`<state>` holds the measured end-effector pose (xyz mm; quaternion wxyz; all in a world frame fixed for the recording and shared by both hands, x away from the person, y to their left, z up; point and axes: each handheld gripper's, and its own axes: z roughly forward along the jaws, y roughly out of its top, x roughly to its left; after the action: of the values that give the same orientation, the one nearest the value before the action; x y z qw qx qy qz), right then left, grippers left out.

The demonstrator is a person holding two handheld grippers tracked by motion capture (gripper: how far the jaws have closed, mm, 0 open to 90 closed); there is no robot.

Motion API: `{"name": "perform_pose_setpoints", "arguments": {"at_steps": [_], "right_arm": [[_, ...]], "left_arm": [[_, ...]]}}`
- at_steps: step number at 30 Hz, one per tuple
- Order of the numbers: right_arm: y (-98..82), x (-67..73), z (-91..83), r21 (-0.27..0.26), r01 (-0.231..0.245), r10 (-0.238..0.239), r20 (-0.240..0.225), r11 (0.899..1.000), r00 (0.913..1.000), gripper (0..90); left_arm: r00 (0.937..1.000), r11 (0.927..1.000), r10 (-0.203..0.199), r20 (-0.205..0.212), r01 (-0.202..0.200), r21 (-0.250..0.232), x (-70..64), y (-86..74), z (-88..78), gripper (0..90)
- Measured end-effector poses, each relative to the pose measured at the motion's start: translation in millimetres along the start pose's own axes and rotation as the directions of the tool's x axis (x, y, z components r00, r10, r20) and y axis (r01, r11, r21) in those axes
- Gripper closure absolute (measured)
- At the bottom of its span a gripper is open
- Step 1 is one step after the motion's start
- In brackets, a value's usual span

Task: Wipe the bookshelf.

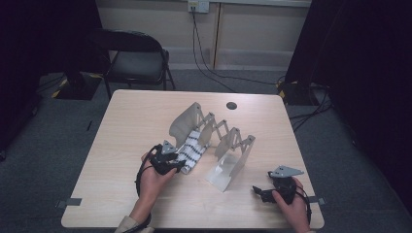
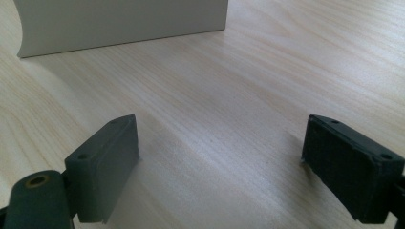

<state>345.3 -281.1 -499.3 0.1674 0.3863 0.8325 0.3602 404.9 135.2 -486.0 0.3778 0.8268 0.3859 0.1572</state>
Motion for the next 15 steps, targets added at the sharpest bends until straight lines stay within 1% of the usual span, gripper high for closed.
{"name": "perform_pose_setpoints", "arguments": {"at_steps": [1,2,3,5,6,8,9,10,15], "right_arm": [[0.0,0.0,0.0,0.0,0.0,0.0,0.0,1.0,1.0,11.5],[0.0,0.0,0.0,0.0,0.0,0.0,0.0,1.0,1.0,11.5],[0.0,0.0,0.0,0.0,0.0,0.0,0.0,1.0,1.0,11.5],[0.0,0.0,0.0,0.0,0.0,0.0,0.0,1.0,1.0,11.5],[0.0,0.0,0.0,0.0,0.0,0.0,0.0,1.0,1.0,11.5],[0.0,-0.1,0.0,0.0,0.0,0.0,0.0,1.0,1.0,11.5],[0.0,0.0,0.0,0.001,-0.001,0.001,-0.001,1.0,1.0,11.5],[0.0,-0.1,0.0,0.0,0.0,0.0,0.0,1.0,1.0,11.5],[0.0,0.0,0.0,0.0,-0.001,0.001,-0.001,1.0,1.0,11.5]], "left_arm": [[0.9999,0.9998,-0.012,0.008,0.012,0.017,2.4,-2.7,1.8,62.9],[0.9998,0.9997,-0.015,0.014,0.015,0.017,4.2,-3.8,2.7,68.5],[0.9996,0.9996,-0.025,0.014,0.025,0.011,5.3,-3.2,3.7,69.6],[0.9996,0.9995,-0.025,0.013,0.024,0.02,5.7,0.2,5.3,72.3],[0.9998,0.9996,-0.016,0.007,0.016,0.022,6.0,2.6,6.5,72.8],[0.9999,0.9996,-0.013,0.003,0.013,0.027,7.5,6.7,9.4,73.6],[0.9998,0.9995,-0.019,-0.001,0.019,0.026,8.2,8.1,10.7,73.6],[0.9995,0.9994,-0.031,-0.003,0.031,0.015,9.2,9.1,12.9,73.6],[0.9991,0.9989,-0.042,-0.003,0.042,0.02,12.5,10.6,14.3,73.6]]}}
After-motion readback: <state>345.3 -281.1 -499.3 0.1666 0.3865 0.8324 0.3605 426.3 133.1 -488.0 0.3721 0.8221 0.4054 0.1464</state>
